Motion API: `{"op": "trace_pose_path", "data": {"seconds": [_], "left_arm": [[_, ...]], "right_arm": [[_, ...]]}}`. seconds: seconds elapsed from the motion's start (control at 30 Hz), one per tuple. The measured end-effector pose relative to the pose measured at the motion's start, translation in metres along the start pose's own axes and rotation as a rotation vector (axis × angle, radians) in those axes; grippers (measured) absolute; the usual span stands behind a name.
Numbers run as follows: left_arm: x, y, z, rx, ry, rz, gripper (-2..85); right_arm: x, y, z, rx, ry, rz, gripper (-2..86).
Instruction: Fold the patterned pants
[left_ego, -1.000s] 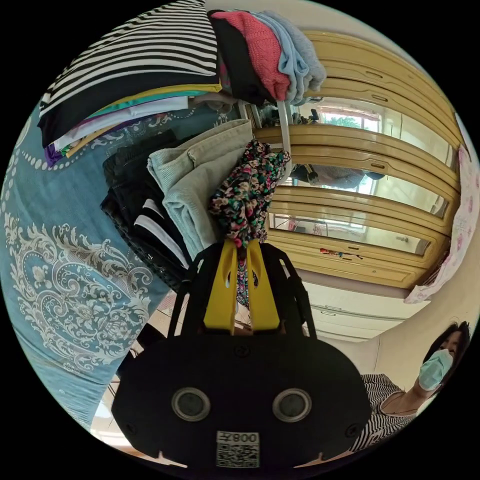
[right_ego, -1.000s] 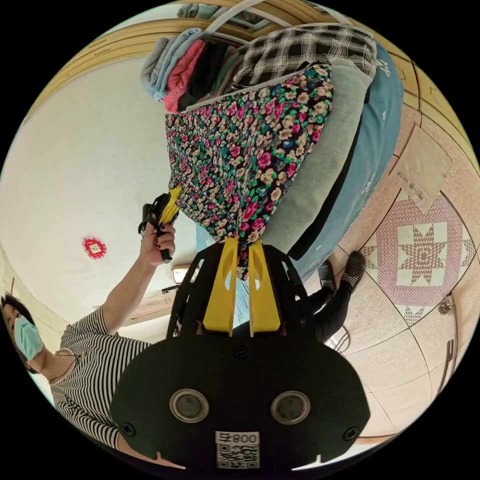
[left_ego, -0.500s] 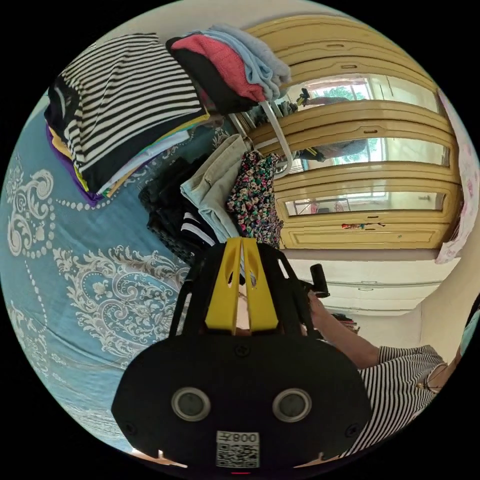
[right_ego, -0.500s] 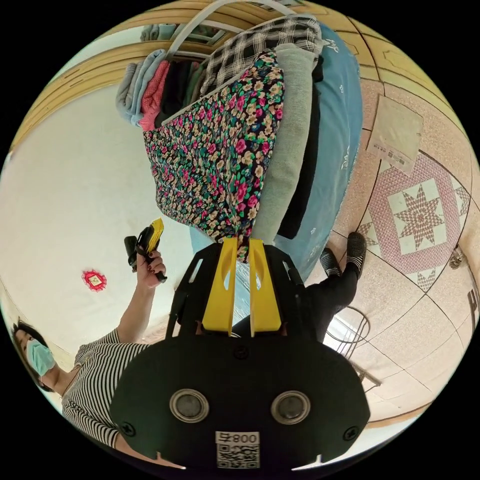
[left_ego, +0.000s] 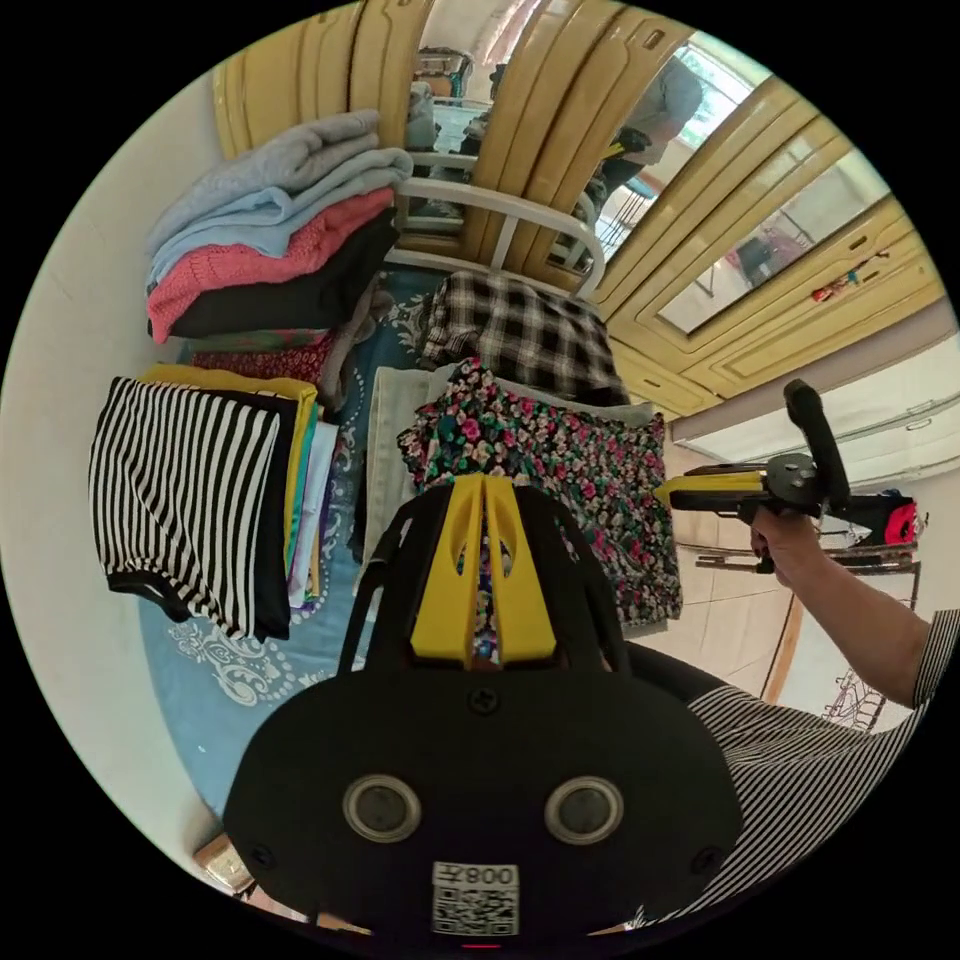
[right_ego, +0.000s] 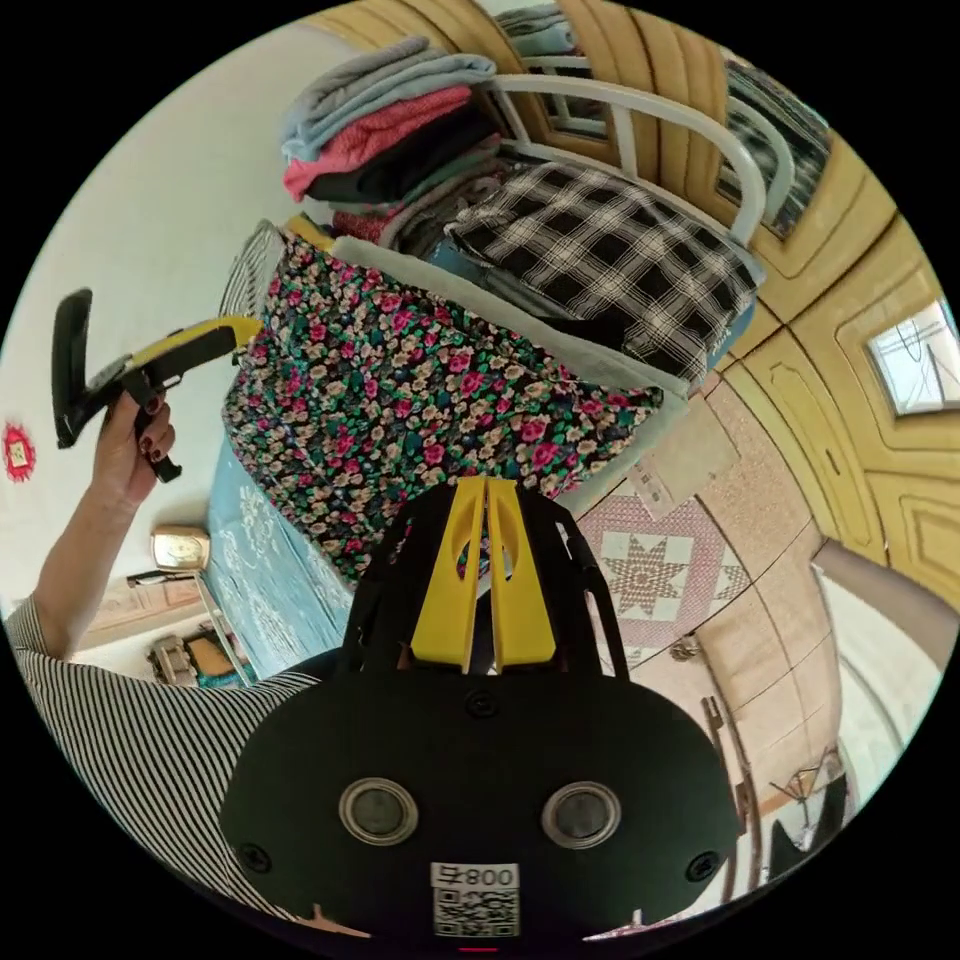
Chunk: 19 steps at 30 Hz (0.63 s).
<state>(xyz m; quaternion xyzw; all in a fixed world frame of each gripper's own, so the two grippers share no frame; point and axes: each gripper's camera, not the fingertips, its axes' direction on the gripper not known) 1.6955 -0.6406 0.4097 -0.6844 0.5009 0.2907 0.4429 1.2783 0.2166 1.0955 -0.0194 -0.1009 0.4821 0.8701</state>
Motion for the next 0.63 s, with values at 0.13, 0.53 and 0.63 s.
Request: {"op": "trace_pose_path", "data": {"seconds": [0.13, 0.53, 0.63], "left_arm": [[0.002, -0.016, 0.026, -0.028, -0.003, 0.002, 0.2], [0.015, -0.022, 0.02, 0.019, -0.018, -0.043, 0.4], [0.0, -0.013, 0.011, 0.06, 0.119, -0.122, 0.3]], "right_arm": [[-0.013, -0.029, 0.025, -0.094, 0.055, -0.096, 0.1], [0.005, -0.083, -0.035, -0.157, -0.072, -0.184, 0.4], [0.025, -0.106, -0.084, -0.025, -0.115, -0.172, 1.1]]}}
